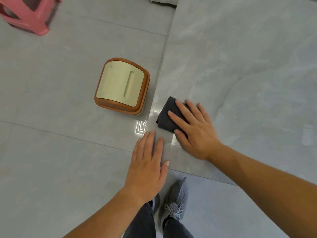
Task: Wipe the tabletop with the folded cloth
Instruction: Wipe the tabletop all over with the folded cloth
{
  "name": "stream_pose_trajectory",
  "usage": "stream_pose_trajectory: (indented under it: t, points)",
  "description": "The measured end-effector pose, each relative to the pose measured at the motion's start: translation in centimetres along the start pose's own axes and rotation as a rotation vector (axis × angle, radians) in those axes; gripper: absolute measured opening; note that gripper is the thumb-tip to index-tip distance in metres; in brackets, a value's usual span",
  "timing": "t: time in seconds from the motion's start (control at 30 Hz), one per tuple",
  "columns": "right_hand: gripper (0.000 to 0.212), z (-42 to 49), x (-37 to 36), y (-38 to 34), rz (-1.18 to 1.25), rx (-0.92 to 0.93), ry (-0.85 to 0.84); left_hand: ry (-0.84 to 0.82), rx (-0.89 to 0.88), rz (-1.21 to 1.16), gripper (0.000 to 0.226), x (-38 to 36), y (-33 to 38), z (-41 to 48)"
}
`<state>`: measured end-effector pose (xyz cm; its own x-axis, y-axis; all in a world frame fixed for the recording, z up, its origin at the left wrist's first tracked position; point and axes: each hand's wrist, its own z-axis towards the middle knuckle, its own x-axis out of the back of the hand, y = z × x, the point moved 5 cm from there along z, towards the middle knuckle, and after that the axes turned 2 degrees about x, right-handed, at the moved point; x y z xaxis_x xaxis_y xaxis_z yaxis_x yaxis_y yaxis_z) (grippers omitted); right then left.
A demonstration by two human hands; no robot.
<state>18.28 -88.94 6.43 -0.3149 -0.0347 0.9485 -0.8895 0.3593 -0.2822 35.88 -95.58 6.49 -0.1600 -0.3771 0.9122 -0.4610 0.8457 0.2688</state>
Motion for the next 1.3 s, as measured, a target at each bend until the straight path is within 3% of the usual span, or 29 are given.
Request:
stream_pose_trajectory:
  t: [0.17,0.23,0.33,0.4,0.47,0.6,0.77,0.83,0.93,1.03,1.2,1.3]
  points:
    - [0.054,7.6,0.6,0.2,0.019,-0.263,0.066,0.024,0.071,-0.015,0.066,-0.6,-0.5,-0.9]
    - [0.054,6.5,-0.2,-1.8,-0.006,-0.196,0.054,0.023,0.097,-0.016,0.068,-0.7,-0.8,-1.2]
    - [0.053,1.4,-1.1,-3.4,-0.049,0.100,-0.069,0.020,0.105,-0.014,0.073,-0.9,-0.9,-1.8]
    - [0.053,-0.1,-1.0,-2.0,-0.067,0.196,-0.111,0.010,0.113,-0.001,0.074,-1.1,-0.8,-2.3]
    - [0.053,0.8,-0.3,0.1,-0.069,0.127,-0.065,0.011,0.118,0.009,0.074,-1.2,-0.6,-2.6]
    - [0.055,1.4,0.3,0.7,-0.001,-0.210,0.039,0.040,0.123,0.001,0.073,-1.3,-0.1,-2.6]
    - [0.054,-6.7,-1.5,-0.1,-0.028,0.088,-0.033,0.041,0.081,0.008,0.070,-0.9,0.8,-2.1]
    - [0.054,-7.6,-0.7,3.4,-0.018,-0.002,0.013,0.045,0.071,0.013,0.069,-0.7,1.1,-1.8]
    - [0.057,-8.9,0.6,8.2,0.023,-0.346,0.064,0.056,0.069,0.018,0.067,-0.7,1.2,-1.8]
    - [0.057,-11.6,0.1,7.0,0.050,-0.494,0.117,0.063,0.057,0.015,0.068,-0.8,1.3,-1.9]
    - [0.054,-14.9,-2.8,-1.0,0.039,-0.319,0.067,0.064,0.069,-0.045,0.067,-0.9,0.9,-2.2]
    - [0.051,-12.0,-2.4,-0.8,0.024,-0.193,0.056,0.042,0.123,-0.112,0.074,-1.3,-0.1,-2.5]
